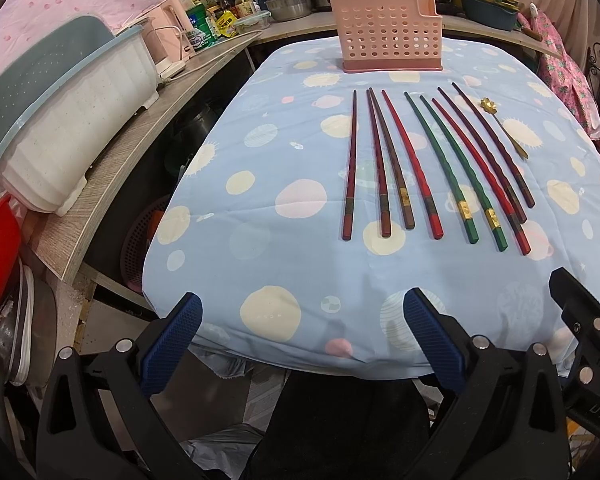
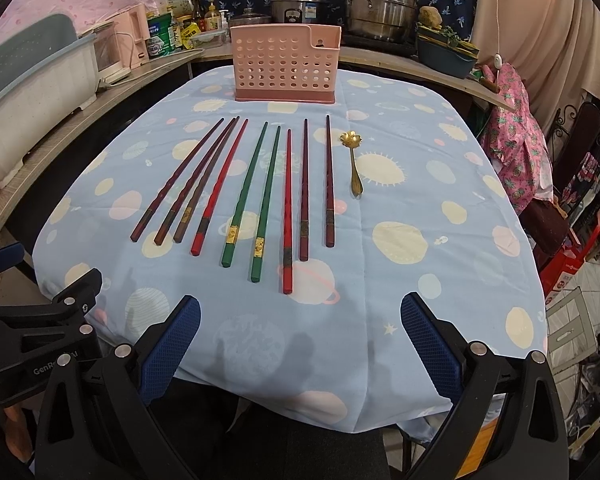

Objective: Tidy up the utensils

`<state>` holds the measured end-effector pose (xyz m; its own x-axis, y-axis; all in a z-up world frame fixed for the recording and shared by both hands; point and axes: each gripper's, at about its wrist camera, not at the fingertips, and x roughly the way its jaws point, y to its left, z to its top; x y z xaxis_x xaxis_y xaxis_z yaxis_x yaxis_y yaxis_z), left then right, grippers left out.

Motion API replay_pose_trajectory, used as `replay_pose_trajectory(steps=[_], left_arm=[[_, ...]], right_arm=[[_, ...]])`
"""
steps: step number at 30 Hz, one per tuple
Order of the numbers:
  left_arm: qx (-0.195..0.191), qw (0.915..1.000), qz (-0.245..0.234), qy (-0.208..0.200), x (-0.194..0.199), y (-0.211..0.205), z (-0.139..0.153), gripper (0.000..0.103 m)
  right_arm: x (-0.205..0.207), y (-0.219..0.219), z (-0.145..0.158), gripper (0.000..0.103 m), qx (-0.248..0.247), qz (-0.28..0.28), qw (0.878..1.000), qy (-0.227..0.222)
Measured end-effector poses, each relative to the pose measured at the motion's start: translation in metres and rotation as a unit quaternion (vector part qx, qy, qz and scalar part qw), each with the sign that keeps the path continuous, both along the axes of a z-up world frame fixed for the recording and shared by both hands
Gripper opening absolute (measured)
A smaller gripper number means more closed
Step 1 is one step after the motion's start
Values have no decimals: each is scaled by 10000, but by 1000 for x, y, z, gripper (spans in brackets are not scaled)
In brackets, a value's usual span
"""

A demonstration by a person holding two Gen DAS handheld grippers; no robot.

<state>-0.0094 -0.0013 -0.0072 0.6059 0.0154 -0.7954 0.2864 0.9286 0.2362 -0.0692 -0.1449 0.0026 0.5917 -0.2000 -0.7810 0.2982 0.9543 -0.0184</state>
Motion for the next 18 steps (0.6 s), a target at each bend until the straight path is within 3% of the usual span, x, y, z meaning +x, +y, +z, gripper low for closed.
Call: replay_pose_trajectory(steps=[18], left_arm=[[-26, 9999, -2, 131, 5, -3, -5, 96]], right_arm=[[3, -7, -3, 96, 35, -139, 9999, 2]])
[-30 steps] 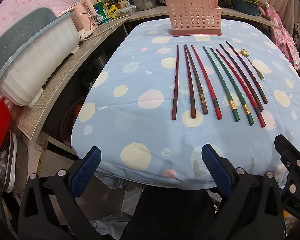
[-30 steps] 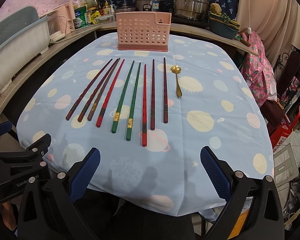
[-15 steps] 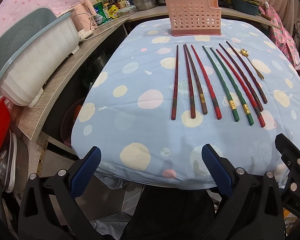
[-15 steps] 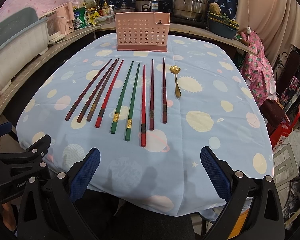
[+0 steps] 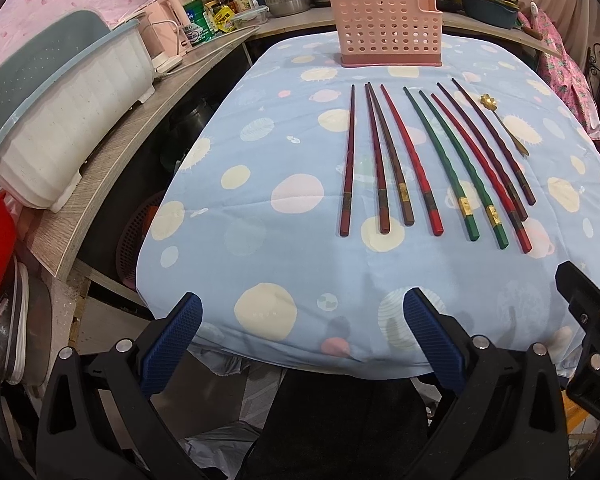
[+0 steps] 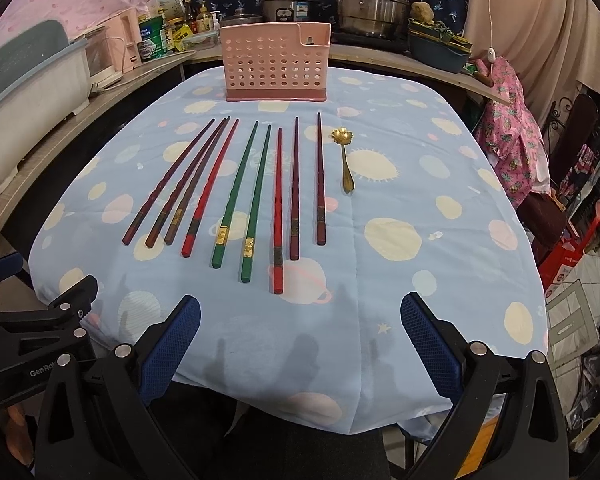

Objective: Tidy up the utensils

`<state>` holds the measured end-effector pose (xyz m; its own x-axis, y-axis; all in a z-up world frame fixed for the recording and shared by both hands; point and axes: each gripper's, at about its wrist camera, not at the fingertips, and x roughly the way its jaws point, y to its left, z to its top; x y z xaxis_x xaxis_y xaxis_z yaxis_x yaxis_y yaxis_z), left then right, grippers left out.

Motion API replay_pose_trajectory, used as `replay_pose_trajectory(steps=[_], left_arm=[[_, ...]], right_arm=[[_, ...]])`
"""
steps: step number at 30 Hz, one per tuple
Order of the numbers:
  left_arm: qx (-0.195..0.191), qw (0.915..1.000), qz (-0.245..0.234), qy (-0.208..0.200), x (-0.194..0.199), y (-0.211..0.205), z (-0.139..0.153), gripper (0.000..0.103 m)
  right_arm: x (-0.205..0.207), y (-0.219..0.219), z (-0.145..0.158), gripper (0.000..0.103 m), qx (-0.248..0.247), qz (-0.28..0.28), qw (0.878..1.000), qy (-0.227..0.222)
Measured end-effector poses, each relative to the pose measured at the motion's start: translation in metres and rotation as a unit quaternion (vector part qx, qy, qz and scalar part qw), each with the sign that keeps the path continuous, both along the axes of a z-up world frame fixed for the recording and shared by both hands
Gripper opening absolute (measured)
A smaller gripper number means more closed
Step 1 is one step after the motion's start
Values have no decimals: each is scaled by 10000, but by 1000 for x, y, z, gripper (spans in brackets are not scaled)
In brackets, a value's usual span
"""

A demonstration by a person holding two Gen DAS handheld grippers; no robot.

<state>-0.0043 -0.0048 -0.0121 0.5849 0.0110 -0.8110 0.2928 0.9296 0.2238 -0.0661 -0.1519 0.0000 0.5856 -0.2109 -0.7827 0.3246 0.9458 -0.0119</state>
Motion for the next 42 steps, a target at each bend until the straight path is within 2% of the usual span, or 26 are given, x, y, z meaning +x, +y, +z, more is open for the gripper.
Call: replay_pose_trajectory(steps=[10, 15, 20, 23, 27, 29, 32, 33, 34, 36, 42], left_arm=[[-343, 9988, 228, 272, 42, 15, -16, 96], [-569, 9977, 147, 337, 62, 11, -21, 96], [-545, 9979, 96, 345, 78, 3, -30, 93], [-540, 9975, 113, 452, 86, 3, -36, 88], [-601, 9964, 104, 581, 95, 2, -42, 75], [-650, 9962, 111, 578, 96, 3, -42, 73], [-720, 9956, 73, 601, 98, 1, -41, 62], [-749, 9953, 62, 615, 98, 1, -40, 55], [-791, 9948, 66, 631, 98, 0, -39, 44], [-790, 9949, 46, 629, 98, -2, -38, 33], [-806, 9944, 126, 670, 100, 1, -38, 24]], right_arm=[[8, -22, -7, 96, 10, -259, 9996, -59], [23, -38, -9, 96, 23, -378, 9992, -101], [41, -52, -11, 96, 99, -458, 9988, -149], [51, -58, -13, 94, 100, -488, 9986, -152], [63, -66, -15, 92, 169, -529, 9983, -158], [68, -69, -17, 89, 194, -540, 9982, -146], [77, -75, -20, 83, 253, -554, 9980, -139], [79, -78, -21, 82, 283, -574, 9979, -131], [82, -81, -22, 78, 338, -591, 9976, -132], [88, -89, -24, 71, 477, -617, 9968, -143], [109, -107, -32, 47, 650, -688, 9954, -159]])
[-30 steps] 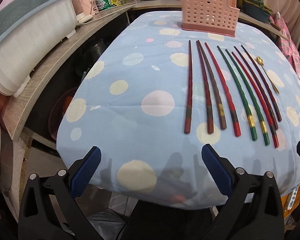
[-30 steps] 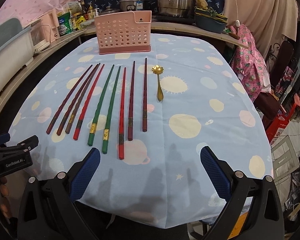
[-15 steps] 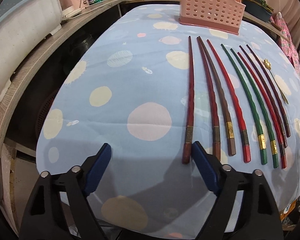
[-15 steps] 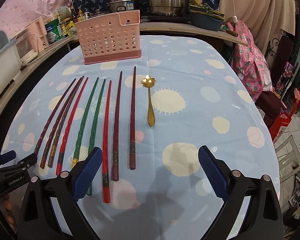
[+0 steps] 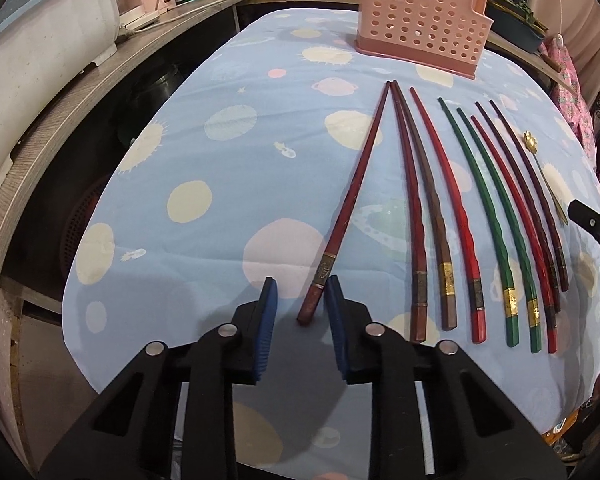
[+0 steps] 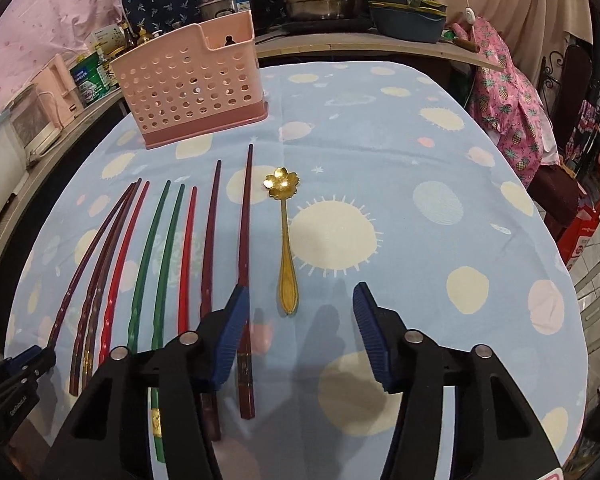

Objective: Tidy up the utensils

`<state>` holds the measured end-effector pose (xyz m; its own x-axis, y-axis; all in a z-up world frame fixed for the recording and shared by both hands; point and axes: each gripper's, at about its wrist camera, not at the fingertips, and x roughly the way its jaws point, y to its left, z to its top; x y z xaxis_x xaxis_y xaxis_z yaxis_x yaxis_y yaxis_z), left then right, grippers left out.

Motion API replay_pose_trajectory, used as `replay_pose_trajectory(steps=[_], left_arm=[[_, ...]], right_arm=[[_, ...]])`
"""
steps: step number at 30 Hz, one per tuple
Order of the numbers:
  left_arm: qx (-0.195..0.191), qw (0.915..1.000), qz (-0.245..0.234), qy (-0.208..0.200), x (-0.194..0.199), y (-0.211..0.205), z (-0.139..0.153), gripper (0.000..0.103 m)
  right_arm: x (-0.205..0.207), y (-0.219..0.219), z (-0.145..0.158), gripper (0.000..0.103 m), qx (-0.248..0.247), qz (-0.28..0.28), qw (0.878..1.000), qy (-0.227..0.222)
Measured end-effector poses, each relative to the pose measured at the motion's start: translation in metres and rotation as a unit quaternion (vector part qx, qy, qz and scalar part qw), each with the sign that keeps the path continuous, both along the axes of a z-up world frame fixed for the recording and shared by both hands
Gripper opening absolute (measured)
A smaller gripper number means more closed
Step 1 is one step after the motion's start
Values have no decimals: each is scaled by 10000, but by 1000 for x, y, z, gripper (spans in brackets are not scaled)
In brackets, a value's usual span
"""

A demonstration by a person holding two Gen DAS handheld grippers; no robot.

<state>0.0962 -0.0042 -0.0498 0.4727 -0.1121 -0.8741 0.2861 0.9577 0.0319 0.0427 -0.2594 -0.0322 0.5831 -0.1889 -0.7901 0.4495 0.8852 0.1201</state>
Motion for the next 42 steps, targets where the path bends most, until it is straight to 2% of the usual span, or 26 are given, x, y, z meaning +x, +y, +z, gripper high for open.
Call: replay_pose_trajectory(steps=[2, 6, 10, 13, 17, 19, 24, 29, 32, 34, 35, 42], left_arm=[[-3, 10000, 9, 18, 1, 0, 0, 24], [54, 10000, 13, -13, 0, -1, -1, 24], [56, 10000, 11, -19, 0, -2, -1, 24], [42, 10000, 2, -13, 1, -2, -1, 24], [-21, 10000, -9, 14, 1, 0, 1, 21], [-79, 10000, -25, 20, 1, 1, 3, 14], [-235, 9997, -64, 21, -1, 4, 11, 8], [-333, 9994, -64, -87, -5, 9, 21, 6], [-406, 9991, -103, -15, -3, 11, 17, 10], [-346, 9994, -72, 41, -1, 12, 10, 30], [-358, 9993, -80, 55, 0, 13, 7, 32], [-434, 9989, -139, -65, 4, 11, 0, 29]], right_arm=[[6, -6, -5, 37, 152, -35, 9999, 2], [12, -12, -15, 26, 456, -50, 9989, 47], [13, -9, -18, 25, 380, -32, 9993, 16], [12, -9, -19, 12, 362, -10, 9993, -22], [7, -8, -16, 11, 370, 22, 9993, -42], [4, -7, -11, 11, 339, 7, 9994, -85], [-6, -7, 8, 11, 214, -58, 9994, -263], [-14, -8, 28, 11, 43, -119, 9990, -439], [-17, -9, 32, 11, 45, -142, 9986, -500], [-19, -9, 33, 11, 63, -141, 9986, -512], [-21, -8, 33, 11, 66, -132, 9985, -520], [-23, -5, 33, 11, 115, -100, 9985, -523]])
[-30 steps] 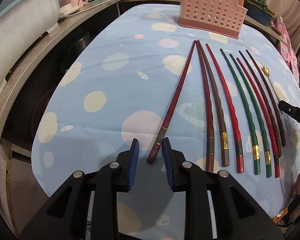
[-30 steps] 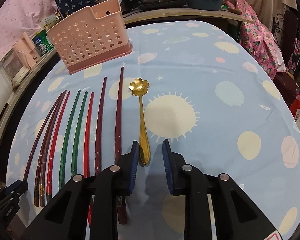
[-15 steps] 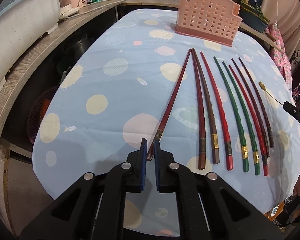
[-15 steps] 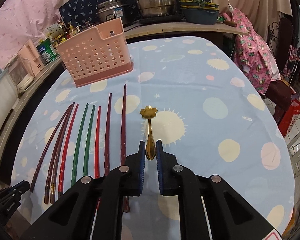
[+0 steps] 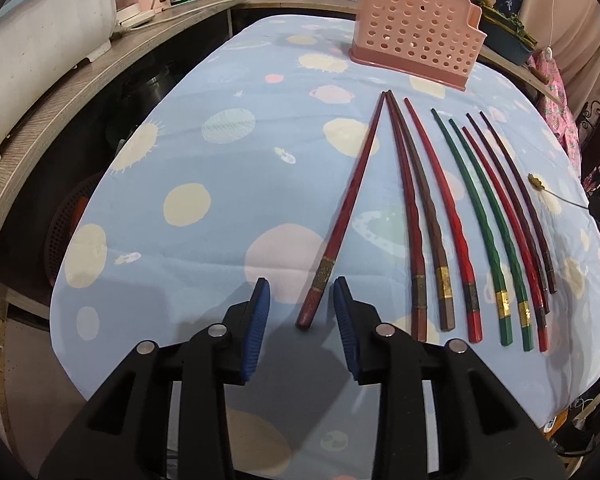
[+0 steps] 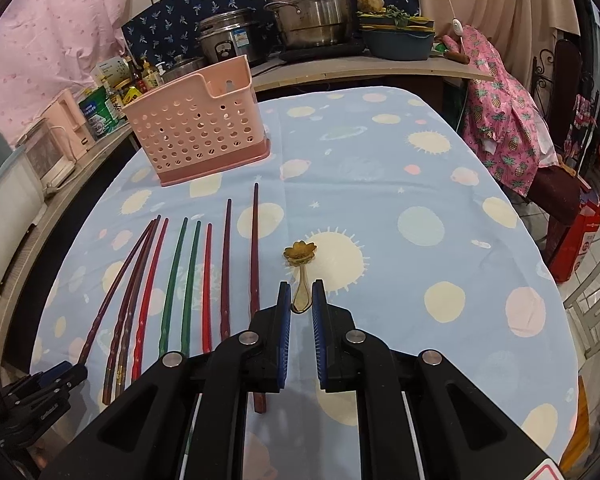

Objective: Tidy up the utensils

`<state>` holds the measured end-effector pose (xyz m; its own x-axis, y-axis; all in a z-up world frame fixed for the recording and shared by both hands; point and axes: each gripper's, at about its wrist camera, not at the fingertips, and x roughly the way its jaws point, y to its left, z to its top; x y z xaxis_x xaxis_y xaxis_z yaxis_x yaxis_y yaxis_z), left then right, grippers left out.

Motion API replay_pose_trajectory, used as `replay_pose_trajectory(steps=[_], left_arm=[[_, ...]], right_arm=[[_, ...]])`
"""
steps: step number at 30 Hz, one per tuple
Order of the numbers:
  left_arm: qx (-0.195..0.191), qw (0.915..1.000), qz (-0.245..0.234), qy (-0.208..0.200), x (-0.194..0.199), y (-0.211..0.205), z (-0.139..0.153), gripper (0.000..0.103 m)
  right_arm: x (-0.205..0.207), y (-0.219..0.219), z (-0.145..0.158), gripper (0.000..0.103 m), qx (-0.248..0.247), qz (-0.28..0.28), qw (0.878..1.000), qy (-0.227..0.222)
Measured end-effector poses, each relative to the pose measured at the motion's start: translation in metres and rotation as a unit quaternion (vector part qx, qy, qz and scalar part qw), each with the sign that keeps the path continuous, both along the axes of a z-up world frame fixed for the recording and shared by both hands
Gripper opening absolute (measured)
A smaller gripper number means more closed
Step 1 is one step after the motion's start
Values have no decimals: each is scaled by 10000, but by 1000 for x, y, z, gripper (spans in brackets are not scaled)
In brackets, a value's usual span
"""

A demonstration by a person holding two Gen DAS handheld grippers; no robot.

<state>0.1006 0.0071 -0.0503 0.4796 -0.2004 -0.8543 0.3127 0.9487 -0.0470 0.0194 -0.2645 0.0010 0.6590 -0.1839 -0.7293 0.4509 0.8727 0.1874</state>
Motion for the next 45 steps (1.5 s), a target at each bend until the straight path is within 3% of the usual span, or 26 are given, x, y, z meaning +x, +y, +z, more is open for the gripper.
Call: replay_pose_trajectory(steps=[3, 8, 18, 32, 34, 36, 38, 45], left_arm=[[-53, 10000, 9, 4, 3, 1, 1, 14], [-291, 9995, -12, 126, 3, 9, 8, 7], [-662, 9968, 98, -443, 6, 24, 74, 7], [-887, 9847, 217, -1482, 56, 14, 179, 7], [-896, 9838, 232, -1533, 59, 12, 185, 7], [-924, 9839, 245, -1507, 60, 12, 185, 7], [-932, 9846, 262, -1456, 57, 14, 181, 7], [-957, 9869, 212, -1283, 33, 17, 168, 7]], right_arm=[[0, 1, -1, 11, 20, 7, 10000, 6], [-1, 3, 3, 11, -13, 15, 10000, -19], [1, -1, 35, 6, -252, 22, 9993, -277], [22, -18, 69, 2, -392, 65, 9972, -636], [17, -22, 65, 2, -338, 8, 9977, -589], [8, -25, 52, 11, -224, -40, 9988, -434], [-4, -27, 34, 30, -124, -128, 9996, -228], [-49, -33, -34, 31, 476, -360, 9970, 496]])
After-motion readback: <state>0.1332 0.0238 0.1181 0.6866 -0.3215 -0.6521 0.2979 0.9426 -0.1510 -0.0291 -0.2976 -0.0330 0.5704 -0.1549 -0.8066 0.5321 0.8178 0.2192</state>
